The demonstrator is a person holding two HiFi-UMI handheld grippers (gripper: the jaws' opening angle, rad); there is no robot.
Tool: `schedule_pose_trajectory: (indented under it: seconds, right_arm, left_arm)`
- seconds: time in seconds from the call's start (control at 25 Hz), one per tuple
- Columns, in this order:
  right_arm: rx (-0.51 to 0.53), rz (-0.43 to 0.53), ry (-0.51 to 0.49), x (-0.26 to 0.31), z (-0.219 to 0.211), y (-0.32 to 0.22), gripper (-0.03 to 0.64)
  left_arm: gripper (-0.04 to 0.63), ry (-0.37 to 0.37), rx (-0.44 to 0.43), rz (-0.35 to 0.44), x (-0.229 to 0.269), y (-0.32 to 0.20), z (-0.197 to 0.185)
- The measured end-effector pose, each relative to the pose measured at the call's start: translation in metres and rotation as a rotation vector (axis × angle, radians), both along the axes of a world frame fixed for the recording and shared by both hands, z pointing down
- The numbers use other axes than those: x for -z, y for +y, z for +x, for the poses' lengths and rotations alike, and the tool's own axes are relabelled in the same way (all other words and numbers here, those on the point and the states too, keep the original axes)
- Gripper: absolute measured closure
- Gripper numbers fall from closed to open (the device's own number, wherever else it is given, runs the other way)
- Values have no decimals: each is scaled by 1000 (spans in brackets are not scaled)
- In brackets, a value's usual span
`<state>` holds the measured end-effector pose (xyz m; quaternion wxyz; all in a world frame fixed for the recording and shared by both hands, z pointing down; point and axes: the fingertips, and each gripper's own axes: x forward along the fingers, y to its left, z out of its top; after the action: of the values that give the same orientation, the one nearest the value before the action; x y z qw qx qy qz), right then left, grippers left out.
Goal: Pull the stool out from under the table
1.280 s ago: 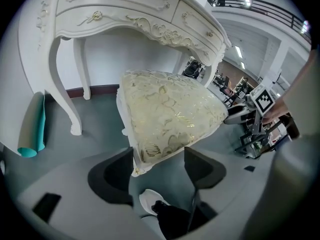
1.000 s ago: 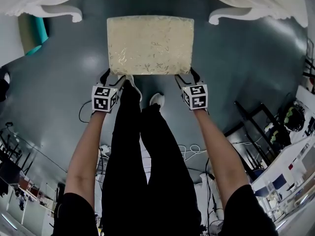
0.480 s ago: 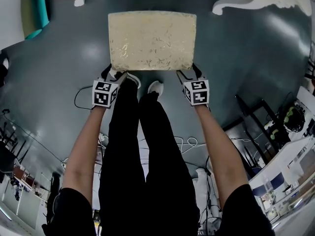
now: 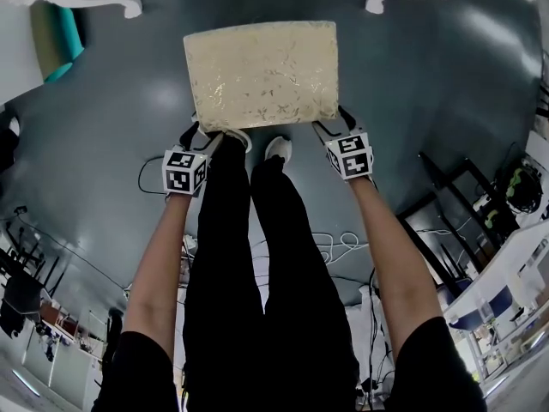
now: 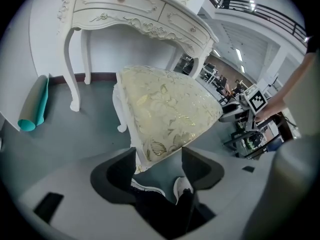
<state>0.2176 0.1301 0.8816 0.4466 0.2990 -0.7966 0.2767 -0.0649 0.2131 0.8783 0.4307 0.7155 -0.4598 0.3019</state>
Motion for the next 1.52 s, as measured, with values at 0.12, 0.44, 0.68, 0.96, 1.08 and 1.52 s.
schedule_pose_trajectory:
  seconds: [0.12,0.44,0.68,0.96,1.08,1.52]
  right_arm:
    - [-34,6,13,4,1,2,302]
    - [-270,144,-168,102,-5,1,304]
    - [-256,245,-292,208,-51,-6,304]
    - [-308,359,-427,375,-87,10,304]
    - [-354,377,-460,430,-91,13,304]
    - [-295,621,-594,628,-88,20,354]
  left_arm:
    - [296,-3,1,-6,3,5,-6]
    - [298,57,59,43,61,4,-22]
    - [305,139,90,226,174,-34,-8]
    - [351,219,70,403,352,-21,12]
    - [351,240,128,481,413,-10,18]
    - [402,249,145,820,614,-16,52]
